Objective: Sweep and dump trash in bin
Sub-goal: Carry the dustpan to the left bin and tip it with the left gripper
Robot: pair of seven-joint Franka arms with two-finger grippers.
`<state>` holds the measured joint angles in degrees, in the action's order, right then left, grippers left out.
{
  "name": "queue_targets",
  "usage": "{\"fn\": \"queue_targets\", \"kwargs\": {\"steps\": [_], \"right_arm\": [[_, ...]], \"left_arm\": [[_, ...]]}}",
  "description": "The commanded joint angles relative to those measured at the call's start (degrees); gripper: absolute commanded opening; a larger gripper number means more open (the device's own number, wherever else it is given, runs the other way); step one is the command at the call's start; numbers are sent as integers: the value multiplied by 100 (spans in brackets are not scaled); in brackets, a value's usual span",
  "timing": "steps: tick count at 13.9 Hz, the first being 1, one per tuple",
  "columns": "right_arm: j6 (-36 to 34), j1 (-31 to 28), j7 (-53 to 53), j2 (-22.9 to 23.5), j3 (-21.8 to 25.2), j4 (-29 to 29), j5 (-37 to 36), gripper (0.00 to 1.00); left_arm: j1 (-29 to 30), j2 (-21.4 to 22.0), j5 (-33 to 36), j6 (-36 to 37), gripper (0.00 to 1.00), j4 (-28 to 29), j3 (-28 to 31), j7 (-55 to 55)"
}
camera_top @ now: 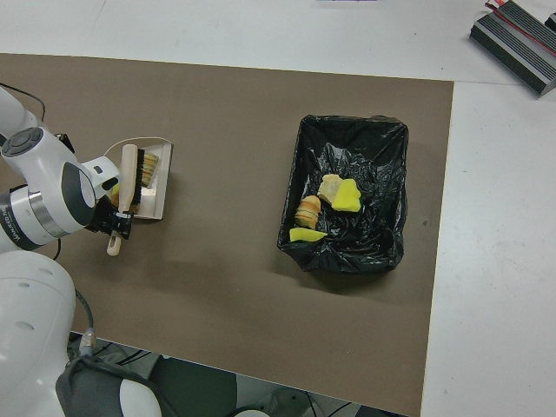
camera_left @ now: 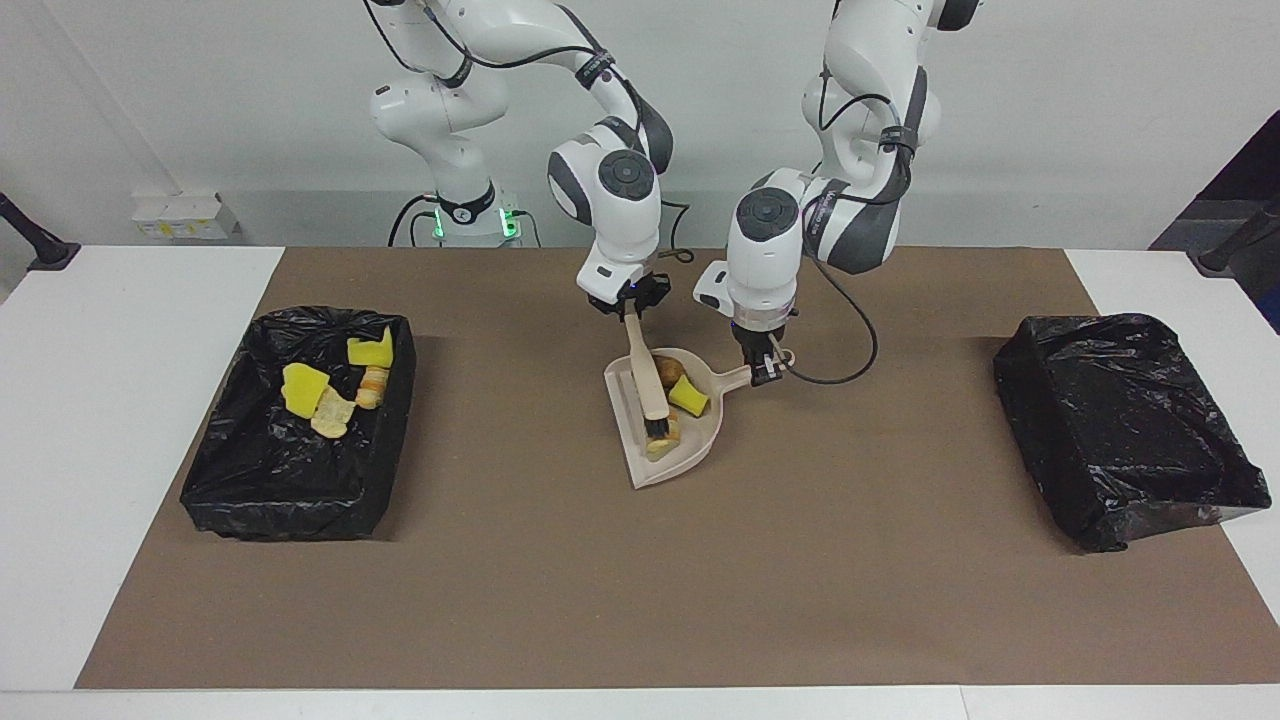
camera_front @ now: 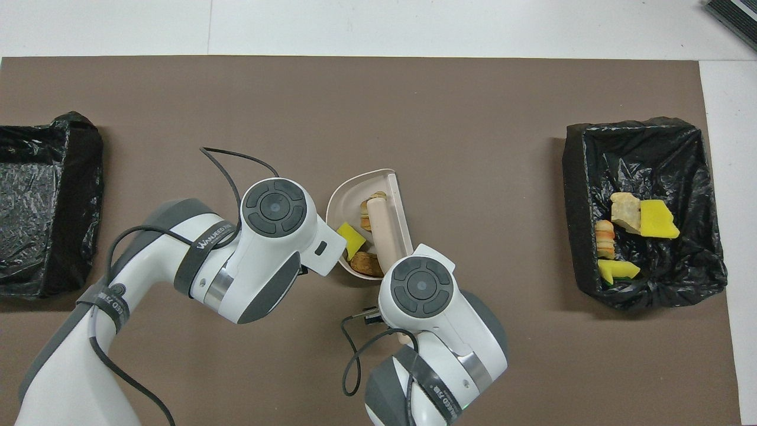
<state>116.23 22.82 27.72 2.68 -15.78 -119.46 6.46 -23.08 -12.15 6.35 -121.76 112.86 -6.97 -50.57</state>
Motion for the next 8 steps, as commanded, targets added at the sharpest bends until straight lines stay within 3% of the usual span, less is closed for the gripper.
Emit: {"fn": "queue_targets", "kwargs": {"steps": [1, 6, 8], "right_arm": [[-363, -58, 295, -478, -21, -52, 145, 0], [-347, 47, 751, -610, -39, -157, 206, 0], [-407, 196, 927, -699, -48, -271, 583, 0]], "left_arm": [[233, 37, -204, -68, 0, 34, -15, -399], [1067, 143, -671, 362, 0, -299, -15, -1585], [1541, 160, -714, 643, 0, -562, -41, -2016]]}}
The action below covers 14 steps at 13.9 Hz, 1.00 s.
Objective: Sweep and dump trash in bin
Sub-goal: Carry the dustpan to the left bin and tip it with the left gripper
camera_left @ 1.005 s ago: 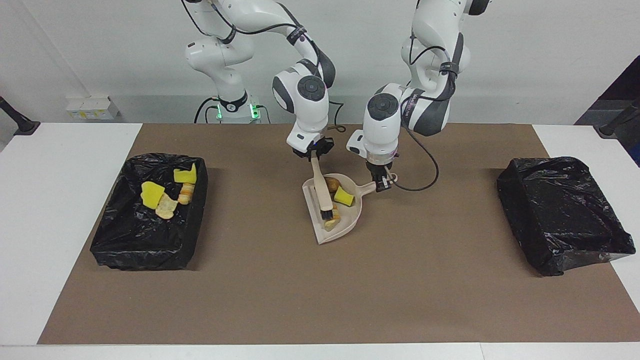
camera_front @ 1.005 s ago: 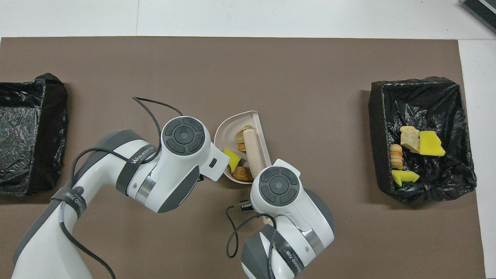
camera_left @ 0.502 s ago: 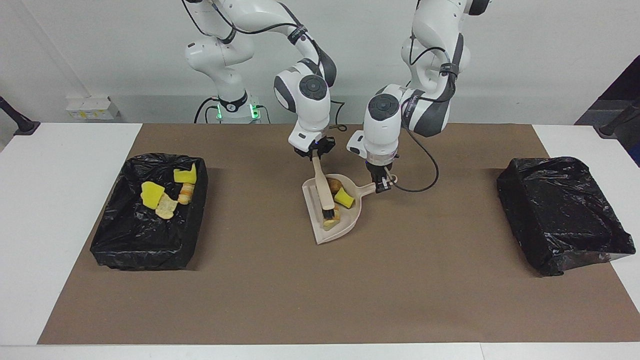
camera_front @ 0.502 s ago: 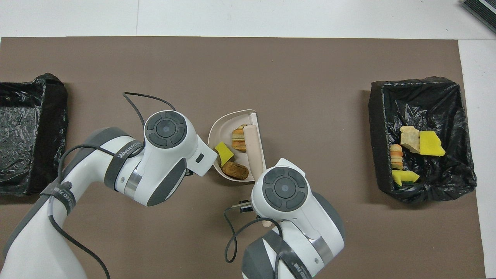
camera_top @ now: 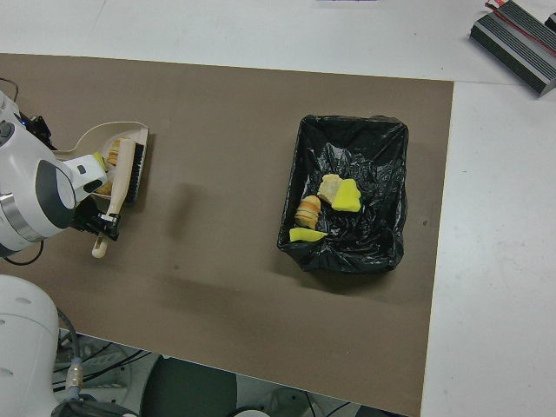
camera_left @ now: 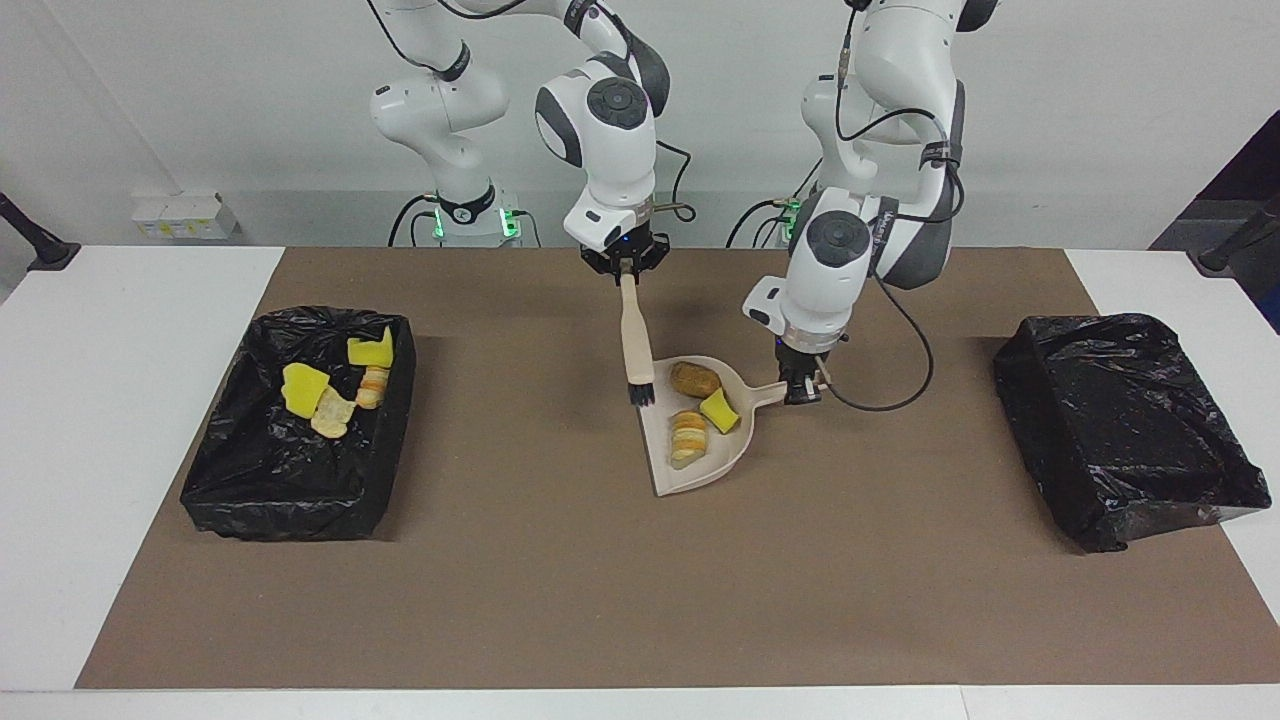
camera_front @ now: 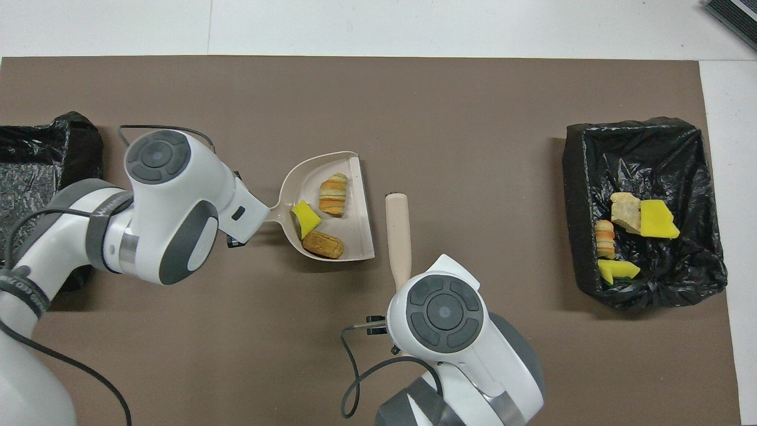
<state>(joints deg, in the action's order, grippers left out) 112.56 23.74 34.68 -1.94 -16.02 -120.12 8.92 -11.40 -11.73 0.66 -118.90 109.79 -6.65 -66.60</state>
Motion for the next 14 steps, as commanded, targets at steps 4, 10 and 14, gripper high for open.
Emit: {"fn": "queue_targets", "kwargs": {"steps": [4, 10, 14], "right_arm": [[335, 964, 1128, -96, -33, -433, 426, 0], [1189, 1739, 1560, 765, -33, -486, 453, 0], [1084, 1739, 1507, 766, -33, -494, 470, 3]], "left_arm": [[1138, 5, -382, 1095, 0, -1141, -38, -1292], [2342, -329, -321, 1756, 0, -2048, -21, -2645], [3247, -383, -207, 1914, 0, -2294, -3, -3683]]}}
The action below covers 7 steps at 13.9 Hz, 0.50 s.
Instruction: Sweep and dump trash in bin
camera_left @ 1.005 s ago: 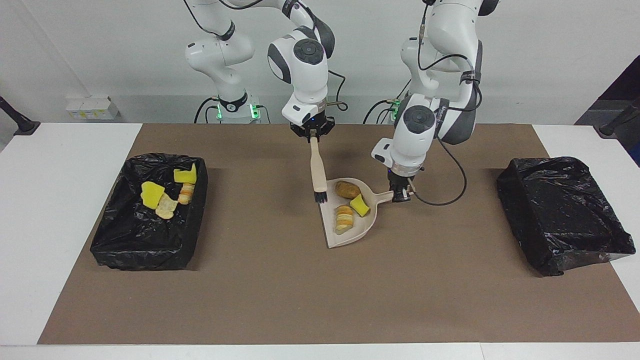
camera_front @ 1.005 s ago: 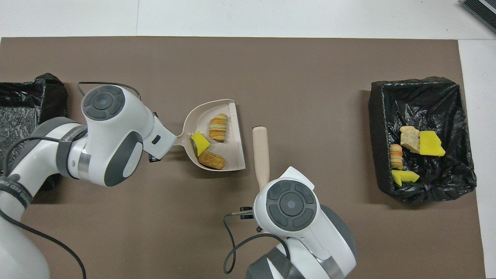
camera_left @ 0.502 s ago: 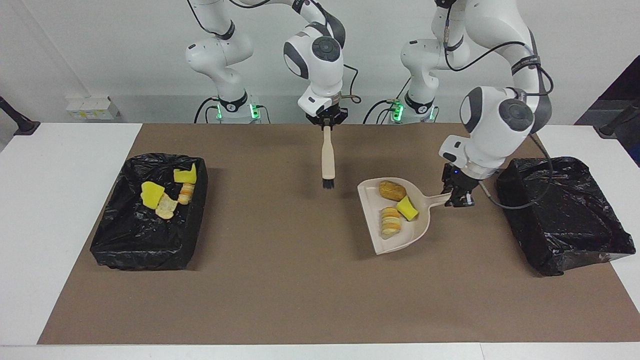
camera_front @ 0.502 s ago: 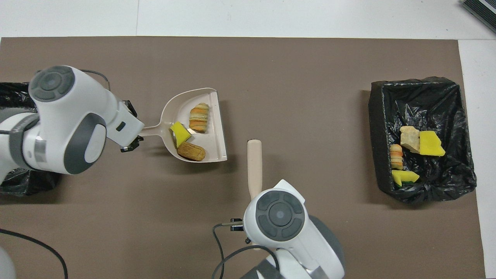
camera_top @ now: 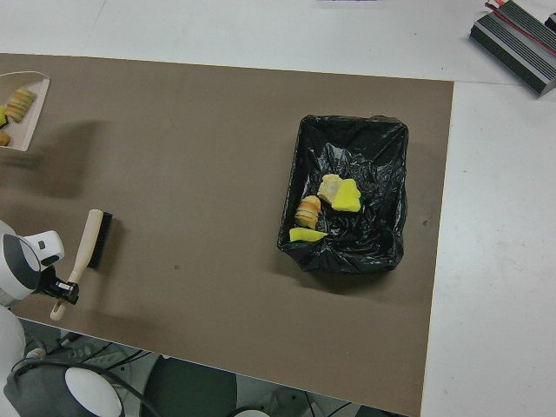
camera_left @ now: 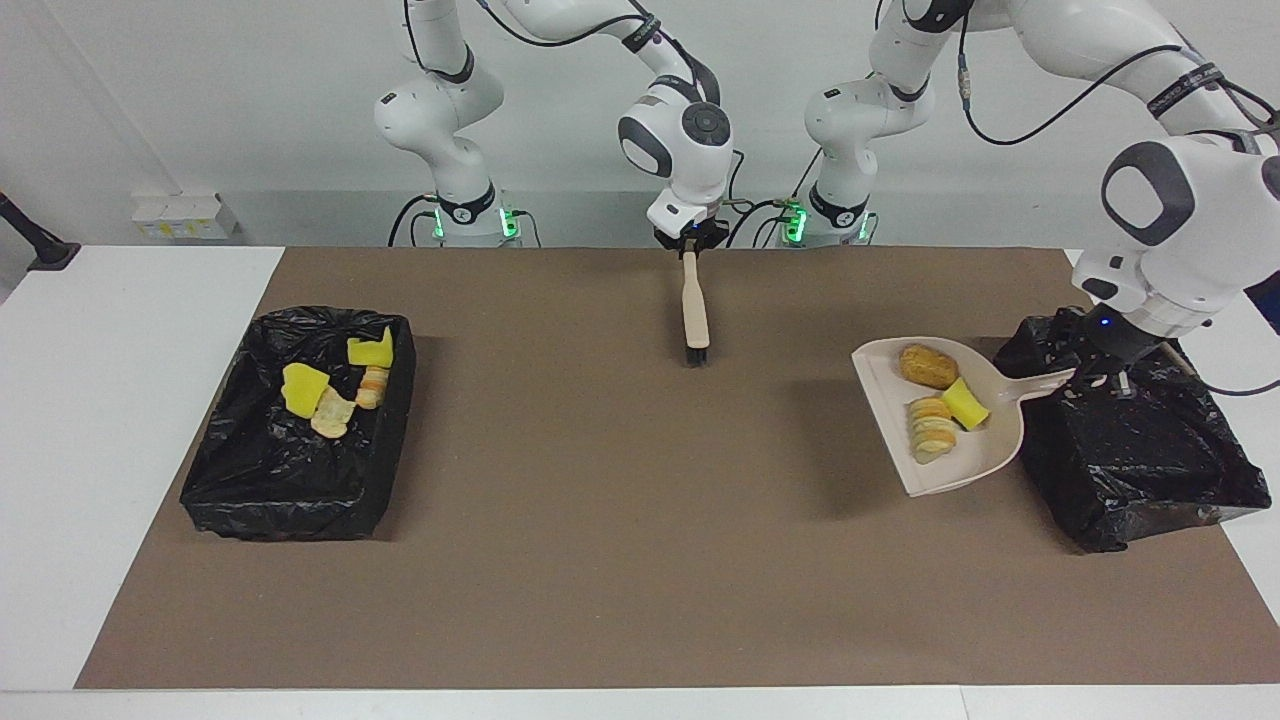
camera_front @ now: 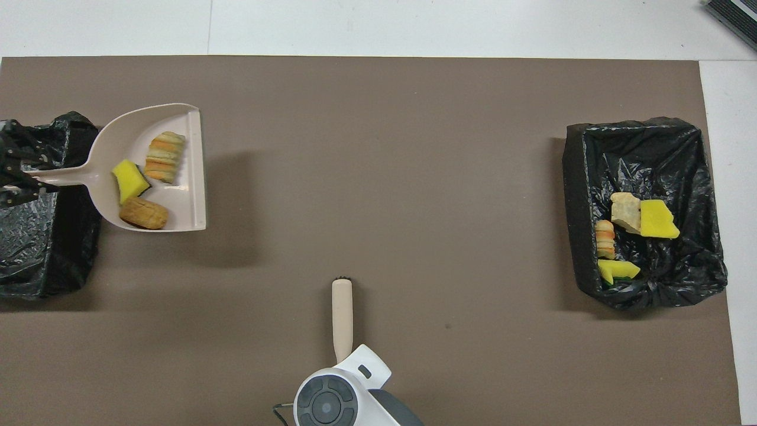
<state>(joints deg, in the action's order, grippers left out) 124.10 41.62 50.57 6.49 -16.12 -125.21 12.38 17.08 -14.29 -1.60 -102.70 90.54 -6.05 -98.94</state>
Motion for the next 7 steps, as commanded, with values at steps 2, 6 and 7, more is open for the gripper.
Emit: {"fn": "queue_targets", "kwargs": {"steps": [2, 6, 7], "right_arm": [[-62, -57, -82, -69, -22, 14, 133, 24], [-70, -92, -74, -34, -14, 66, 133, 73], [-71, -110, -39, 10, -14, 119, 133, 73]], "left_arm": [[821, -135, 150, 609, 0, -711, -54, -817], [1621, -670, 388, 874, 0, -1669, -45, -1459], [1641, -784, 624, 796, 0, -1888, -28, -1635]]}}
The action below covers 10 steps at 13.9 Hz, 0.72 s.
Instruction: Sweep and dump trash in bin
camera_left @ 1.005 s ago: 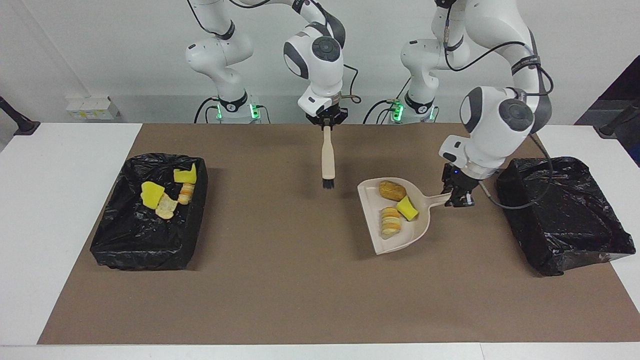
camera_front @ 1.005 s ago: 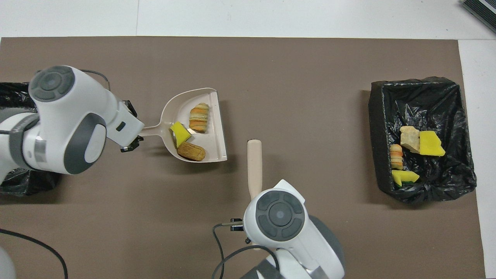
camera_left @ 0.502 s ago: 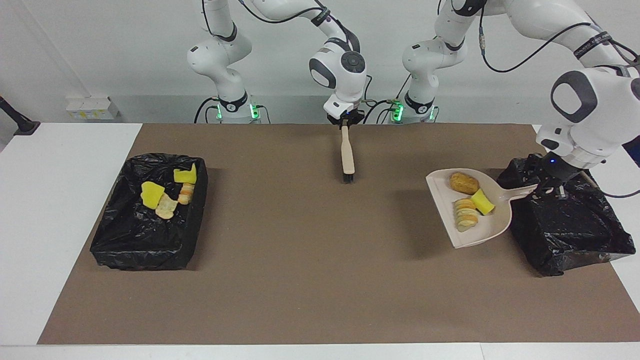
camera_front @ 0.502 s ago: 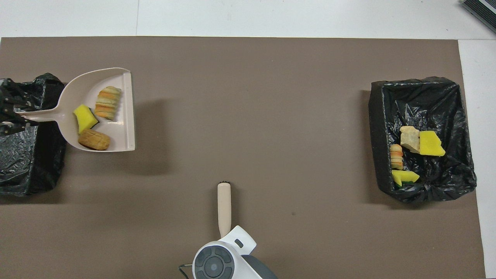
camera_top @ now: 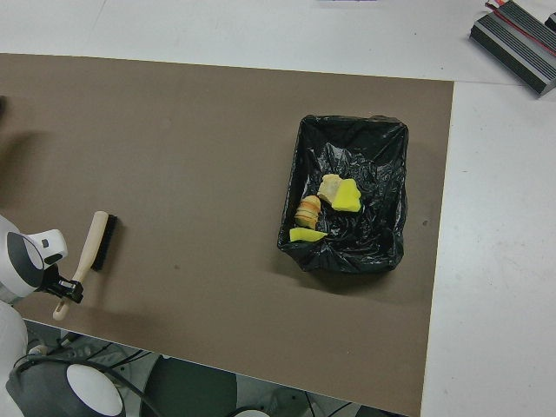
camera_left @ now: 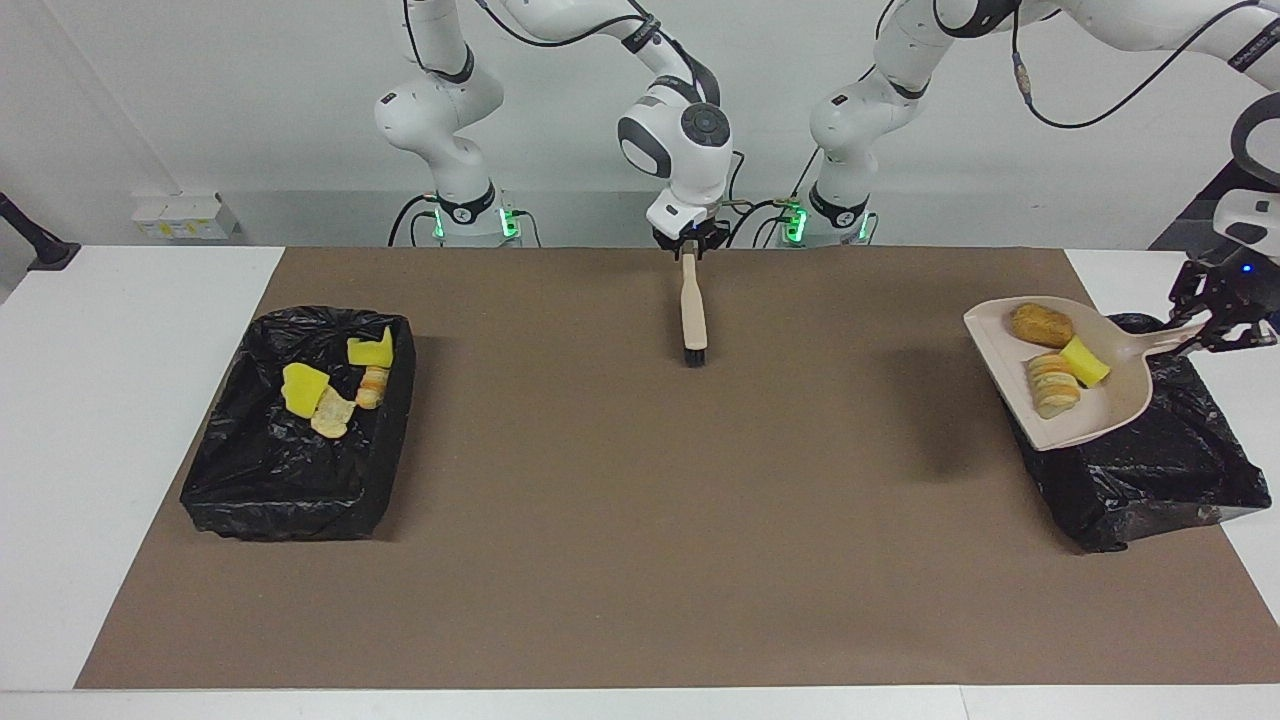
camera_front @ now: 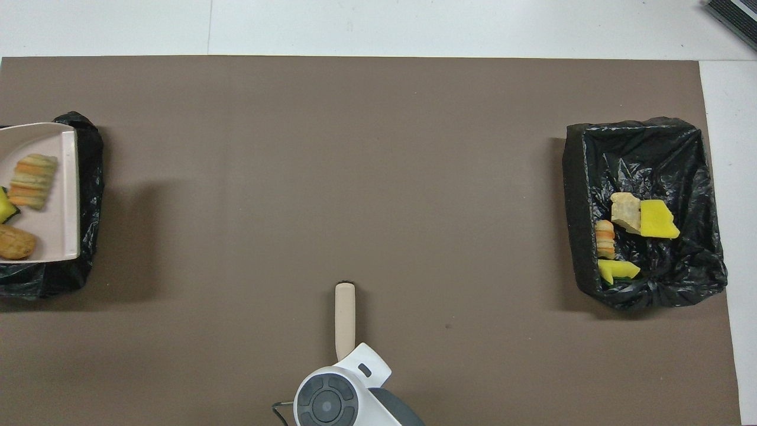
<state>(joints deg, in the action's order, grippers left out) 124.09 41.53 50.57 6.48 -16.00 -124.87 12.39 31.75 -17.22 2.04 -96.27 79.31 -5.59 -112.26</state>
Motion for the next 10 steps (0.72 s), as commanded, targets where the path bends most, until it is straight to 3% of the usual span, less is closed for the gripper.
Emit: {"fn": "queue_targets", "kwargs": {"steps": [1, 4, 8, 10], "right_arm": [[-60, -127, -21, 28, -9, 120, 132, 74], [-8, -556, -82, -207, 27, 138, 1, 100], [-104, -1812, -1020, -918, 9, 129, -17, 100], [-235, -2243, -1180, -1044, 35, 129, -17, 100]], "left_arm": [[148, -562, 627, 39, 0, -907, -100, -297], [-106, -580, 1760, -603, 0, -900, -153, -148], [-529, -449, 3632, -938, 0, -339, -162, 1010], [-678, -125, 4310, -1008, 0, 239, -162, 1414]]}}
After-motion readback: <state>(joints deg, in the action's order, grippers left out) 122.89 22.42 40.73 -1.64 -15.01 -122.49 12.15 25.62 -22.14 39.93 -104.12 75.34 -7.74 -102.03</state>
